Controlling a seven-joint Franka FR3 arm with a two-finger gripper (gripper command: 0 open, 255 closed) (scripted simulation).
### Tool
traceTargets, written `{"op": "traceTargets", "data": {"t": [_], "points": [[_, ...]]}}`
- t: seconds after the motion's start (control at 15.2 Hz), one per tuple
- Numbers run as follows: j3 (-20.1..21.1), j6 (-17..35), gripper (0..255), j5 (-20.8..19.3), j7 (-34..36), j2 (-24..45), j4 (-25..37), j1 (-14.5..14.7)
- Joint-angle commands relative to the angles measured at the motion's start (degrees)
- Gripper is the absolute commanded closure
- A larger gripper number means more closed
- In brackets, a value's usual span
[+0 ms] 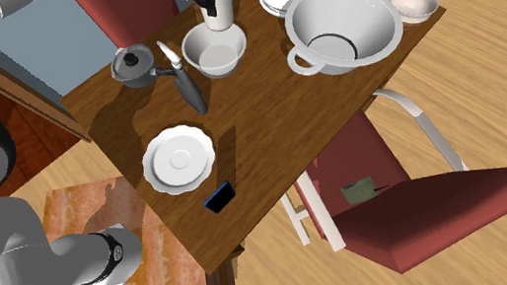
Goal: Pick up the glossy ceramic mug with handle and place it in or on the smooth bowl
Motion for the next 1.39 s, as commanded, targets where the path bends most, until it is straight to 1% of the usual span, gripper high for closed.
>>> {"op": "traceTargets", "data": {"t": [0.0, 0.07, 0.79, 1.25, 1.32], "points": [[0.58, -0.82, 255, -0.97, 2.52, 1.64, 2.38, 1.97], [0.94, -1.33, 255, -1.58, 4.06, 2.67, 3.85, 3.27], [0.61, 7.05, 255, -1.76, 4.02, 2.89, -4.38, 2.71], [0.31, 11.96, 255, -2.31, 4.22, 3.89, -8.4, 2.64], [0.31, 11.97, 255, -2.31, 4.22, 3.89, -8.4, 2.64]]}}
